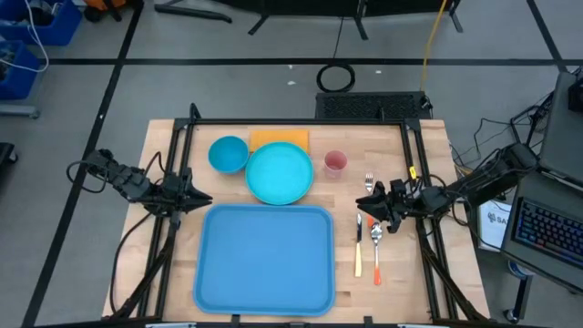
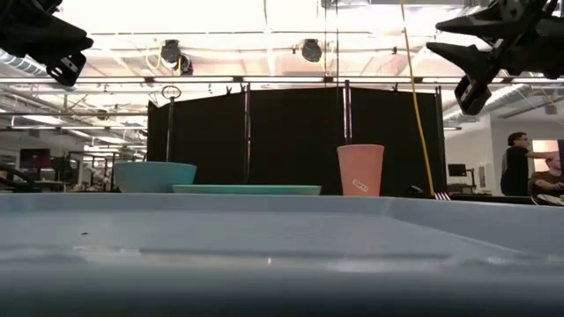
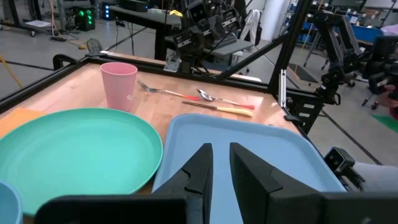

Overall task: Set up tray
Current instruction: Put the green plate on the blue tray

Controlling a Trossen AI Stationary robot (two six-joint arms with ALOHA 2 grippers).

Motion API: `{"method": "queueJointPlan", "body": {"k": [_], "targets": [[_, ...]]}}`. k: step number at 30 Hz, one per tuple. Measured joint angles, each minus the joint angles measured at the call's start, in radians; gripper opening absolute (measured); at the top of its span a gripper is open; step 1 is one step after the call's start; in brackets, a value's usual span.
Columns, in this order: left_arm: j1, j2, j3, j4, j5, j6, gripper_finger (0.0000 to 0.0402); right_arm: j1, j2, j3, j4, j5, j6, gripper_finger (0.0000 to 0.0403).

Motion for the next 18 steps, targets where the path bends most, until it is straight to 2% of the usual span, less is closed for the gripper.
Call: {"method": "queueJointPlan", "body": {"k": [2,4,7,13,18], "targets": [[0.0,0.0,0.0,0.0,-0.001,0.019,0.0058,0.0,0.022,0.009,0.01,0.001,-0.003,0.01],[0.0,0.0,0.0,0.0,-0.005,0.1,0.0058,-0.001,0.045,0.032,0.008,0.003,-0.037,0.01],[0.0,0.0,0.0,0.0,0.002,0.181,0.0058,-0.001,0.098,0.073,-0.003,0.001,-0.152,0.01],[0.0,0.0,0.0,0.0,0.003,0.206,0.0058,-0.027,0.228,0.195,0.014,0.0,-0.405,0.01],[0.0,0.0,0.0,0.0,0.005,0.206,0.0058,-0.08,0.337,0.285,0.045,-0.003,-0.454,0.01]]}}
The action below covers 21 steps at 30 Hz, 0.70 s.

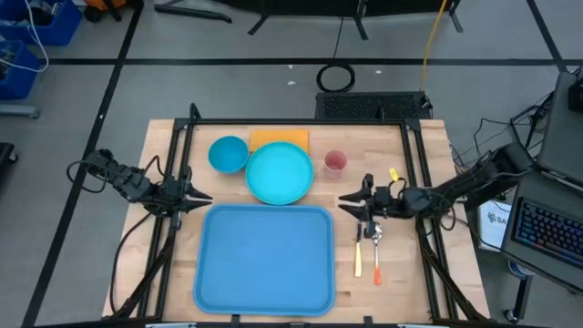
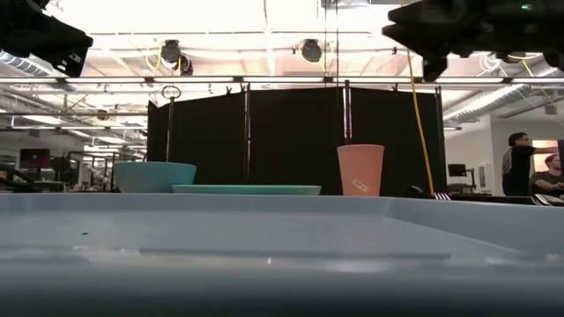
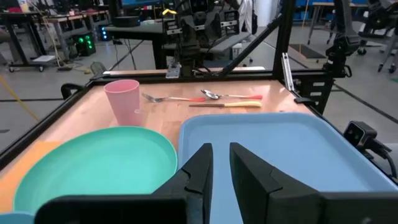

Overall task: Set up tray
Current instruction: Put the green plate on the blue tray

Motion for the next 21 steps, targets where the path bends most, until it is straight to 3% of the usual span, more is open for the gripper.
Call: {"method": "queueJointPlan", "body": {"k": [6,14,21], "targets": [[0.0,0.0,0.0,0.014,-0.004,0.005,0.0058,-0.061,0.103,0.059,0.036,-0.002,-0.009,0.01],[0.0,0.0,0.0,0.174,-0.007,0.003,0.0058,-0.108,0.21,0.145,0.046,-0.055,0.084,0.01],[0.0,0.0,0.0,0.295,-0.007,-0.002,0.0058,-0.104,0.338,0.252,0.034,-0.08,0.035,0.01]]}}
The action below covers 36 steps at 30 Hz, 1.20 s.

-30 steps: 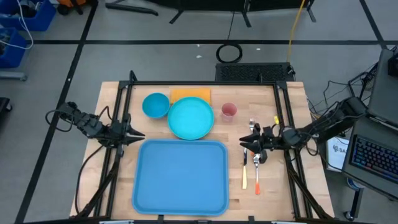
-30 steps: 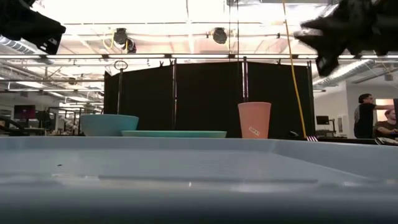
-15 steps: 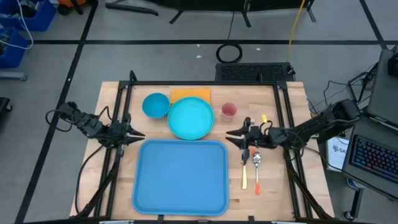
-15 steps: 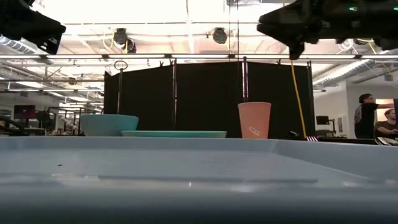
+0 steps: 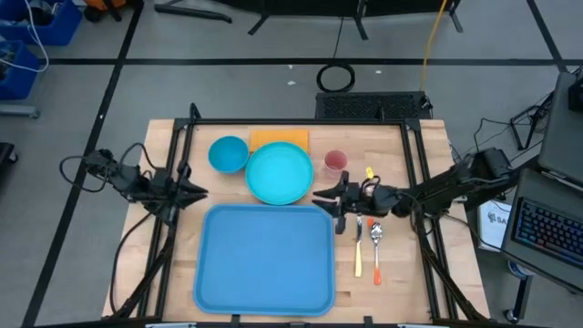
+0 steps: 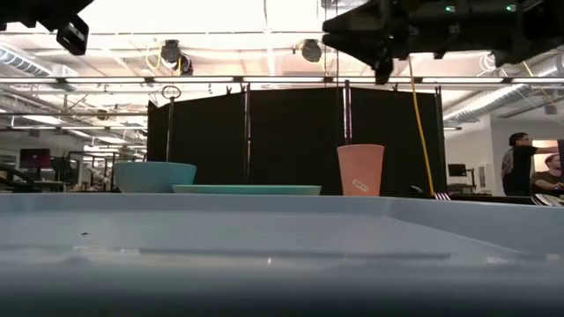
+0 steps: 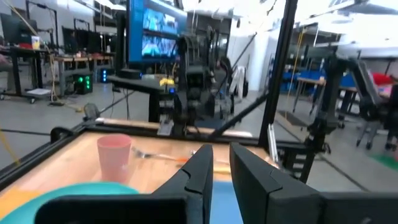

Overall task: Set up tray
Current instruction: Put the green plate on the blue tray

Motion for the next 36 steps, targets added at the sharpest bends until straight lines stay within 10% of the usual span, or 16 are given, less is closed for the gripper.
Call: {"method": "queueJointPlan", "body": {"k": [20,36], "targets": [[0.001,0.002,0.0,0.148,-0.15,-0.091,0.0058,-0.013,0.145,0.485,-0.844,-0.029,-0.155,0.01],[0.001,0.024,0.0,0.068,-0.116,-0.204,0.0058,-0.114,0.525,0.934,-1.292,-0.129,-0.188,0.0102]]}}
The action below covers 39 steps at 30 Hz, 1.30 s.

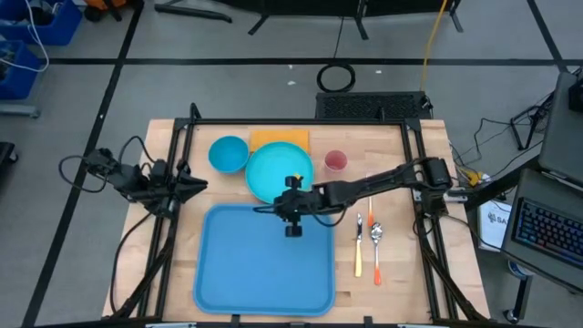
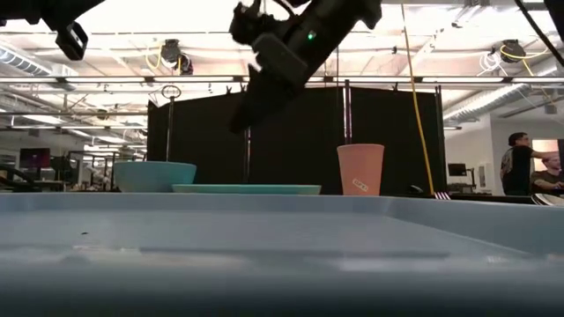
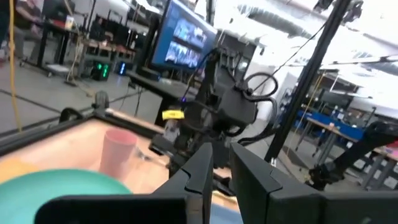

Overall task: Set up tray
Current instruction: Put the green plate on the blue tray

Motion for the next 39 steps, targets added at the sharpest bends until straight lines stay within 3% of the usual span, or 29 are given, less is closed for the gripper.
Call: {"method": "queueJointPlan", "body": {"k": [13,39], "targets": [[0.0,0.094,0.0,-0.029,-0.007,-0.052,0.0058,-0.071,0.028,-0.053,-0.025,-0.036,0.076,0.0175],[0.0,0.144,0.0,-0.011,-0.035,-0.08,0.0058,-0.074,0.027,-0.111,0.04,-0.054,0.084,0.0165]]}}
